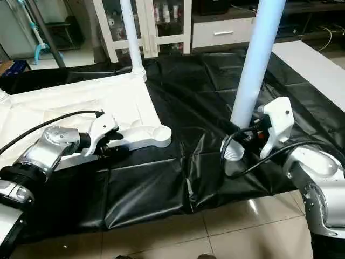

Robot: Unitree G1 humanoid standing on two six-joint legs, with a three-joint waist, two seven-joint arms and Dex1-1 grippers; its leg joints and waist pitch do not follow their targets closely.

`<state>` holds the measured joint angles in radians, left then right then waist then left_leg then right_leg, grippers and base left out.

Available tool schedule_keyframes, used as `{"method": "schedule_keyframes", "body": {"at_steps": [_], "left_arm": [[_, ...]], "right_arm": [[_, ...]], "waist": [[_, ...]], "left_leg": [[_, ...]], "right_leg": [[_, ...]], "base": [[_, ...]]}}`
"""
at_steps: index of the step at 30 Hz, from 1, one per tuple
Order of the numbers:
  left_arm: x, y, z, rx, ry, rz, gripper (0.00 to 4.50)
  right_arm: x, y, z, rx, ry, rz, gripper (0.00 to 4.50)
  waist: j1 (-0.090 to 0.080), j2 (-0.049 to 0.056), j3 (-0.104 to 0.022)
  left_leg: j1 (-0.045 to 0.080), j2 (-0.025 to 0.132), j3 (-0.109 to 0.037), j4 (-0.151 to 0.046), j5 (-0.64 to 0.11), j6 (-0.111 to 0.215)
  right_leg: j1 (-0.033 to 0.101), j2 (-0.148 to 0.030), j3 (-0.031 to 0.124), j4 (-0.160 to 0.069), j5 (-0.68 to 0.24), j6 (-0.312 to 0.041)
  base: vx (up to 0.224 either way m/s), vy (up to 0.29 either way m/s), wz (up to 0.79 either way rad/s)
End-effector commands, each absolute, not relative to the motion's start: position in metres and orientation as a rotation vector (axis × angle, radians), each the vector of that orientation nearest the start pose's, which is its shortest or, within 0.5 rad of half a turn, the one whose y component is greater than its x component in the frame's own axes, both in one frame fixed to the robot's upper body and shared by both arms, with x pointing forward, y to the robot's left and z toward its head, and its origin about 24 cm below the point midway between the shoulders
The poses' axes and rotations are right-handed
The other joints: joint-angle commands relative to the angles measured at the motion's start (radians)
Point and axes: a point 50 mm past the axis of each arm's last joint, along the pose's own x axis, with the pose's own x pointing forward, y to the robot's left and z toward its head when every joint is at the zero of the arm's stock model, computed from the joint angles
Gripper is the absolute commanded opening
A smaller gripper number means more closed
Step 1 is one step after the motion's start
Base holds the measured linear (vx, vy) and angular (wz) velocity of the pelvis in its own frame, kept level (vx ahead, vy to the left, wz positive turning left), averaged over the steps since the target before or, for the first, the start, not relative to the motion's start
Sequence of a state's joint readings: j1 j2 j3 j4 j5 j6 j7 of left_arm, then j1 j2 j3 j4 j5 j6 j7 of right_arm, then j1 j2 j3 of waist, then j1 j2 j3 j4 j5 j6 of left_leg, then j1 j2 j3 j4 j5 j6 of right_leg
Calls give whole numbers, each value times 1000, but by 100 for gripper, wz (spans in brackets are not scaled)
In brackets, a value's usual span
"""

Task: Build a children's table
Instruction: Insert table leg to table base

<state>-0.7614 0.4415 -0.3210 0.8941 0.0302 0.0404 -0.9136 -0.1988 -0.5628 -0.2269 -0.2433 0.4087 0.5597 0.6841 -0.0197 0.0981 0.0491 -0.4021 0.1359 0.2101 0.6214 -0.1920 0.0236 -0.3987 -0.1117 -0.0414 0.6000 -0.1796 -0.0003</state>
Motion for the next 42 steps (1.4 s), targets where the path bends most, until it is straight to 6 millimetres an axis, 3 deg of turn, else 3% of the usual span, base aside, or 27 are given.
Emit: {"method": "schedule_keyframes", "body": {"at_steps": [1,15,25,26,30,31,32,35,37,38,39,40,41,42], "left_arm": [[357,178,64,549,503,-953,231],[353,178,60,609,579,-1048,122],[346,171,56,572,577,-1125,49],[345,170,54,571,580,-1133,43],[339,167,48,569,592,-1143,25],[337,166,44,571,602,-1146,13],[337,166,44,571,602,-1146,8],[325,163,32,578,644,-1173,4],[321,162,30,573,652,-1186,4],[317,159,31,557,643,-1200,4],[316,158,32,550,637,-1204,4],[314,155,33,539,625,-1214,4],[314,155,33,539,625,-1214,4],[308,147,37,531,596,-1250,4]], "right_arm": [[269,-227,149,-123,81,610,182],[270,-234,153,-121,66,595,182],[275,-236,155,175,49,651,182],[276,-235,156,218,44,667,182],[286,-237,157,312,28,646,182],[292,-237,158,350,30,627,182],[292,-237,158,350,30,627,182],[308,-233,160,490,41,601,182],[312,-228,160,500,63,616,182],[315,-223,158,506,83,645,182],[315,-221,158,508,90,657,182],[317,-217,158,515,100,676,182],[317,-217,158,515,100,676,182],[320,-210,151,530,136,705,182]], "waist": [[3,-21,-72],[3,-23,-70],[8,-23,-75],[9,-30,-75],[11,-29,-74],[12,-36,-74],[12,-31,-73],[8,-40,-74],[9,-37,-73],[11,-43,-75],[11,-42,-74],[10,-51,-73],[12,-48,-75],[12,-58,-70]], "left_leg": [[33,79,-47,-83,-240,61],[34,80,-48,-86,-267,46],[34,81,-45,-80,-202,79],[33,81,-44,-80,-199,81],[33,82,-43,-81,-195,74],[34,82,-42,-81,-189,71],[36,82,-41,-82,-194,62],[35,81,-43,-83,-196,47],[40,81,-40,-83,-206,39],[38,84,-41,-83,-190,38],[38,83,-39,-84,-182,42],[36,83,-37,-84,-174,47],[36,83,-38,-83,-169,49],[37,82,-35,-84,-175,52]], "right_leg": [[37,-46,26,-69,-175,-237],[37,-48,27,-70,-192,-244],[40,-49,25,-63,-127,-269],[40,-50,25,-64,-132,-270],[37,-49,24,-63,-163,-262],[36,-49,25,-62,-171,-260],[32,-49,25,-65,-190,-254],[34,-49,24,-62,-218,-249],[28,-48,26,-66,-232,-243],[32,-51,27,-61,-216,-240],[29,-48,27,-63,-212,-237],[29,-46,26,-61,-197,-237],[30,-47,27,-58,-188,-240],[25,-46,27,-64,-202,-237]], "base": [[0,0,0],[0,0,0],[0,0,0],[0,0,0],[0,0,0],[0,0,0],[0,0,0],[0,0,0],[0,0,0],[0,0,0],[0,0,0],[0,0,0],[0,0,0],[0,0,0]]}}
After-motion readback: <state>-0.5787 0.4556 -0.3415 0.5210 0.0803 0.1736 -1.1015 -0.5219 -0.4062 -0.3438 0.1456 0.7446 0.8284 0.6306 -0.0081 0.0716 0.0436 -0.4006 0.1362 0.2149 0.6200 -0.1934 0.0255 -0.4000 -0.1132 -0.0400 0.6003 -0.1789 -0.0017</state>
